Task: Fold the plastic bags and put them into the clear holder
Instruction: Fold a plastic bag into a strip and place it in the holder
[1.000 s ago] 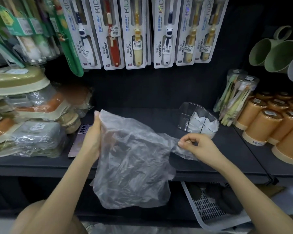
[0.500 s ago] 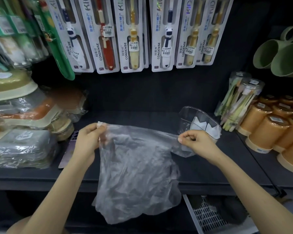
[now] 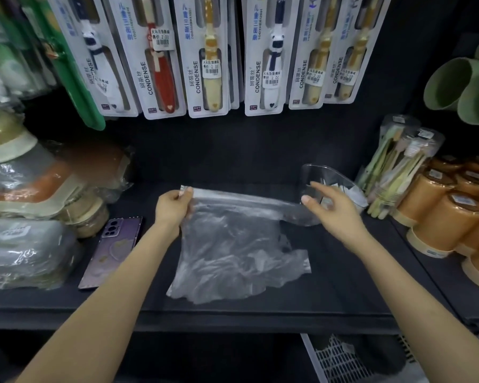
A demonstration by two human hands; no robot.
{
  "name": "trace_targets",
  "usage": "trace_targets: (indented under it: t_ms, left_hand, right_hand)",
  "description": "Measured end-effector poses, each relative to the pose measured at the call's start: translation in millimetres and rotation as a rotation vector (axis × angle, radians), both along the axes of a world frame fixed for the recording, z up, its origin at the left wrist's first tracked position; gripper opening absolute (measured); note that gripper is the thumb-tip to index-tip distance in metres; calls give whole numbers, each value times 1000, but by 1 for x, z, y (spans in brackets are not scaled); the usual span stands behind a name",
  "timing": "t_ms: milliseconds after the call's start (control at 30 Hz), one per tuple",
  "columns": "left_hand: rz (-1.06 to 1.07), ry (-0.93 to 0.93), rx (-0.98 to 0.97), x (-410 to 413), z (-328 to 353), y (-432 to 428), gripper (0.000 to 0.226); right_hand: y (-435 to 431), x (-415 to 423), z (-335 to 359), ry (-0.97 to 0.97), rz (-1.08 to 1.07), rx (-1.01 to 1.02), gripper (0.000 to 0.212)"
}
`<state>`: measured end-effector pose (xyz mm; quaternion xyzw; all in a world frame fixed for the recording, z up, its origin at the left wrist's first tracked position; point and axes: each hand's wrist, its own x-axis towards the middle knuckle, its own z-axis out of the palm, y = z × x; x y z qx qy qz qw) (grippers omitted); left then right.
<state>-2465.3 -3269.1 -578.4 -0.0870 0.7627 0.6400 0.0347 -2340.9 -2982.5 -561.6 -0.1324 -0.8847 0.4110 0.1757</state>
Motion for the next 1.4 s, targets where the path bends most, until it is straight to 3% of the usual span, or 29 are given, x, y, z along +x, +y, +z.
trace_targets:
  t_ms: [100, 200, 267, 400, 500, 733, 900, 1133, 1267, 1333, 1400]
  left_hand:
    - [-70, -227, 312, 3, 9, -3, 34]
    - [-168, -328, 567, 12, 18, -16, 49]
    - [-141, -305, 438, 23, 20, -24, 52]
    - [-152, -263, -136, 66, 7, -39, 37]
    - [-193, -243, -276, 96, -2, -49, 33]
    - [-195, -274, -94, 127, 2, -39, 26]
    - [-210, -271, -82, 134, -1, -30, 12]
    - [-57, -388, 289, 126, -3, -41, 10]
    - [-19, -444, 487, 121, -2, -49, 14]
    - [9, -407, 456, 120, -4, -51, 15]
    - [16, -341, 301, 120, -8, -50, 17]
  right_hand:
    - [-18, 38, 2, 178, 22, 9, 43]
    - [-32, 72, -6, 47, 279, -112, 50]
    - [-35, 80, -19, -94, 366, -47, 46]
    - [-37, 80, -40, -121, 213, 125, 21]
    - [-39, 80, -49, -139, 181, 203, 12]
    - [-45, 92, -53, -112, 125, 188, 11]
    - [-43, 97, -51, -112, 132, 107, 10]
    - [-18, 110, -32, -115, 92, -340, 7]
    - [-2, 117, -26, -182, 55, -538, 20]
    - [2, 120, -22, -232, 47, -555, 21]
    - [3, 123, -20, -265, 52, -563, 21]
